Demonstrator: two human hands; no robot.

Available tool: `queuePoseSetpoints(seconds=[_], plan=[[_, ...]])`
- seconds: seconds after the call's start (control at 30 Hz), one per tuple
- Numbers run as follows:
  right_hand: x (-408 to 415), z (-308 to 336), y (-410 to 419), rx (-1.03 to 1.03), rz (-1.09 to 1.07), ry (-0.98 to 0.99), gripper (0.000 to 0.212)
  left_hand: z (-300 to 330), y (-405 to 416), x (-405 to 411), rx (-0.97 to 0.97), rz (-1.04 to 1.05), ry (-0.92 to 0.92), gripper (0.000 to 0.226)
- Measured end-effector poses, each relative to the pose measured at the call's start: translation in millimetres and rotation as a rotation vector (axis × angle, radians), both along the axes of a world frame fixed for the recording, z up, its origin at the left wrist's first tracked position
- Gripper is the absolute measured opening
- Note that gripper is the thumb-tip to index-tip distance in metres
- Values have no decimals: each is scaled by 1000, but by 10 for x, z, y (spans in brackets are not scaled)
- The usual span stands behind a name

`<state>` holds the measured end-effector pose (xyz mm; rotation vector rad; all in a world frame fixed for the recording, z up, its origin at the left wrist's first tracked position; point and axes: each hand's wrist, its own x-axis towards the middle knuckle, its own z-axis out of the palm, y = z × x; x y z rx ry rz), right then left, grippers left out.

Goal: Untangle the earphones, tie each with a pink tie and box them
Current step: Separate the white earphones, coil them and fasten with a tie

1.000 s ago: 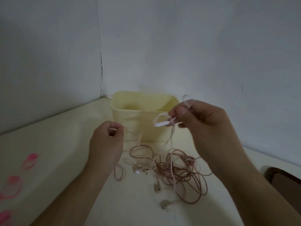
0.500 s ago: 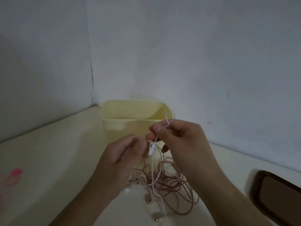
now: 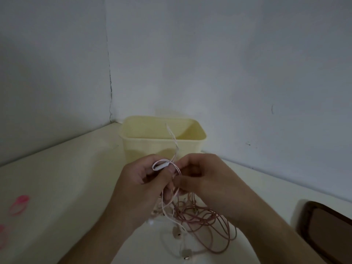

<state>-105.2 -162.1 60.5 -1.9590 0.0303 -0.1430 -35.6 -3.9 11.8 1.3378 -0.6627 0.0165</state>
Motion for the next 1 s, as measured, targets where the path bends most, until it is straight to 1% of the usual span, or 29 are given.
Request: queuePoseSetpoints(seconds=[0.07,0.1,0.2,0.23,0.3,0.43,0.5,0.63,0.7,0.8,0.9,0.93,1.0], plan=[[6,5,-16,-3,-29,-1,12,-6,14,13,-9,25,29,13],[4,20,-32,70,-45,-4,16,-5,24,31,-15,34,51,11],[-26,130,-88,444,-39,-42,20,-40,45,126,-57,96,151,12],[-39,174,-109,528,-30,-64,19,-43,57,161,-70,125,171,13],[-64,249,-160,612,-19,-122,16,-27,96,220,-105,177,199,13],[-138,375,-264,738,-15,-274,11,4,176,316,-235,252,294,8],[-174,410,-314,779,18,-327,7,20,193,334,-281,278,320,5],[-244,480,-410,832,84,-362,29,22,218,369,-322,344,400,6],[-279,521,-470,860,78,-376,35,13,233,400,-330,385,432,6],[-282,544,-519,855,28,-416,34,-13,230,423,-311,433,436,8],[-236,514,-501,739,-16,-464,35,-32,217,418,-272,429,432,9],[-220,498,-481,712,-5,-474,35,-37,216,413,-254,416,423,9],[-172,450,-414,749,91,-483,32,-45,214,409,-180,388,371,8]])
